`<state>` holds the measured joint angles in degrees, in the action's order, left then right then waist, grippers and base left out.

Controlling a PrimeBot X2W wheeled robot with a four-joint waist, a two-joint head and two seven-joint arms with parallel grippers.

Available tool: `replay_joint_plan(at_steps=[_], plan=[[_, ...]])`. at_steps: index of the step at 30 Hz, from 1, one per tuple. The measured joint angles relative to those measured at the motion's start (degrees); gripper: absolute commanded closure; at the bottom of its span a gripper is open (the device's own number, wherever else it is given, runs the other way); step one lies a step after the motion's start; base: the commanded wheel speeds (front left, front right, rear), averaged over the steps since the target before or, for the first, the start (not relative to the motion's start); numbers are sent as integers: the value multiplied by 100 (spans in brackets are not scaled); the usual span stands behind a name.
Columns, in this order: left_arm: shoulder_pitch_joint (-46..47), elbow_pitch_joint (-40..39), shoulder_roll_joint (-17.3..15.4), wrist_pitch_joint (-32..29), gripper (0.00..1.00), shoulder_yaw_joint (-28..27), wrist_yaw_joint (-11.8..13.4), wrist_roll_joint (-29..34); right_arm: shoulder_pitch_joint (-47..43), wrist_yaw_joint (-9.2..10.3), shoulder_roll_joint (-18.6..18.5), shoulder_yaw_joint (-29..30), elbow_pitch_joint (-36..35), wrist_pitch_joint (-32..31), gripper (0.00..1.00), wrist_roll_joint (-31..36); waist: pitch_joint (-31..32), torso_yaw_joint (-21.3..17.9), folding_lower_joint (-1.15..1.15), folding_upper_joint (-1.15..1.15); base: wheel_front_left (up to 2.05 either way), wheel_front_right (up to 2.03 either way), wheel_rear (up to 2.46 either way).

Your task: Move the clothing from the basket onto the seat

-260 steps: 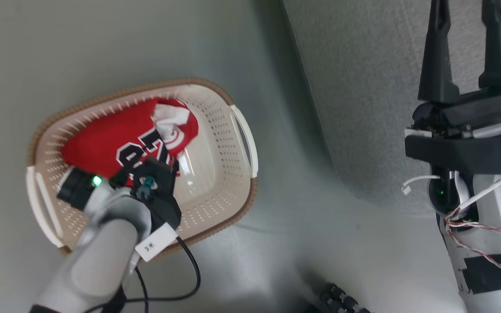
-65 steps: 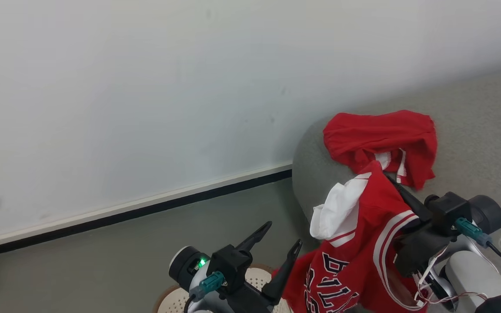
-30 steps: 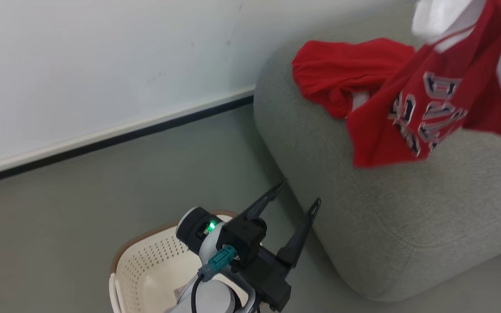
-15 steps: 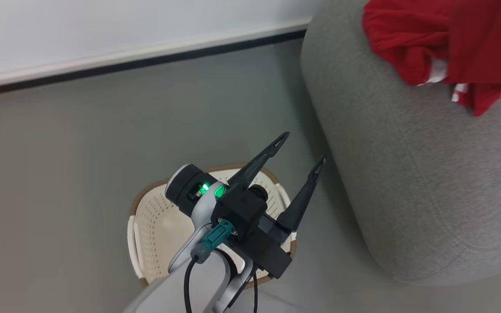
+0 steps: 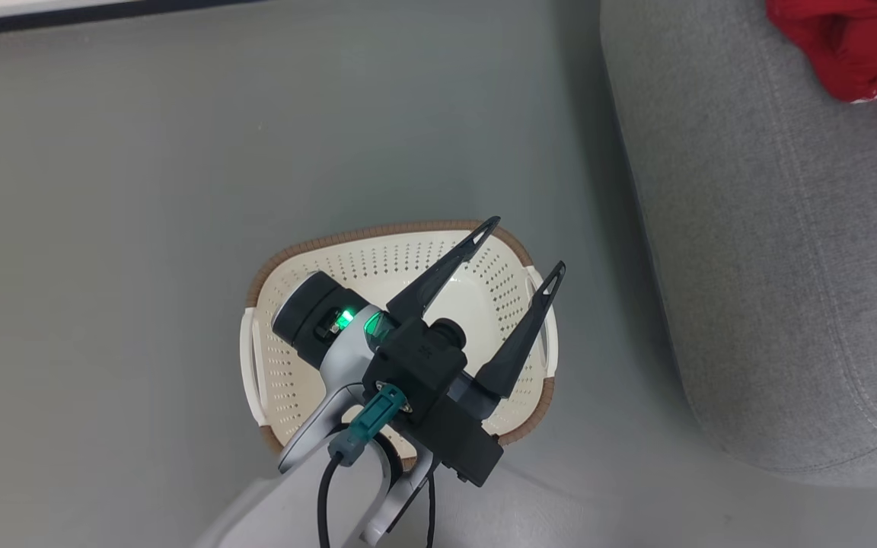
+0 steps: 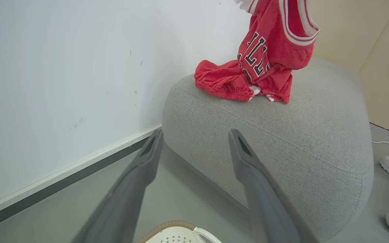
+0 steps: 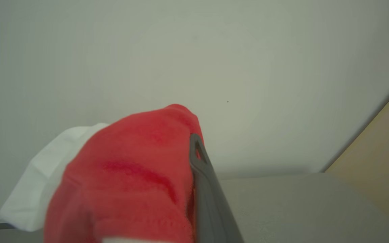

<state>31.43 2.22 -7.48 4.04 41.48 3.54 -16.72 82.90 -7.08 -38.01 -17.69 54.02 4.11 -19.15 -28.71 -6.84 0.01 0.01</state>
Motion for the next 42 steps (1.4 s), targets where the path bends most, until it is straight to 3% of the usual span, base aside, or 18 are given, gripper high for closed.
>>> replay_joint_plan(at_steps=[13,23,24,25,26,27,33,37,42], plan=[[137,-118,-82,-192,0,9,8,71,-483,-4,14,-424,981,-7,100,352,-495,-92,-1,0,0,0,0],[219,-108,-73,-244,0,13,8,74,-637,-7,374,-517,1314,-15,100,304,-578,-128,-1,-1,0,0,0],[220,-101,-73,-244,0,12,8,74,-636,-7,398,-523,1324,1,94,297,-581,-124,-1,-1,0,0,0],[220,-80,-74,-243,0,7,8,74,-633,-7,430,-541,1340,4,65,297,-578,-123,-1,-1,0,0,0],[220,-55,-75,-243,0,-1,10,74,-632,-7,466,-564,1356,10,49,297,-567,-124,-1,-1,0,0,0],[220,-38,-78,-242,0,-10,27,74,-632,-7,504,-594,1362,29,0,297,-553,-127,-1,-1,0,0,0],[218,43,-107,-185,0,-98,57,66,-619,-7,666,-808,1339,179,0,266,-471,-221,-1,-1,0,0,0],[209,148,-143,-98,0,-216,101,18,-712,-8,968,-1069,1239,390,0,179,-389,-393,-1,-1,0,0,0],[133,309,-142,-10,0,-275,101,-41,-1003,-8,990,-1359,1163,677,0,143,-240,-593,-1,-1,0,0,0]])
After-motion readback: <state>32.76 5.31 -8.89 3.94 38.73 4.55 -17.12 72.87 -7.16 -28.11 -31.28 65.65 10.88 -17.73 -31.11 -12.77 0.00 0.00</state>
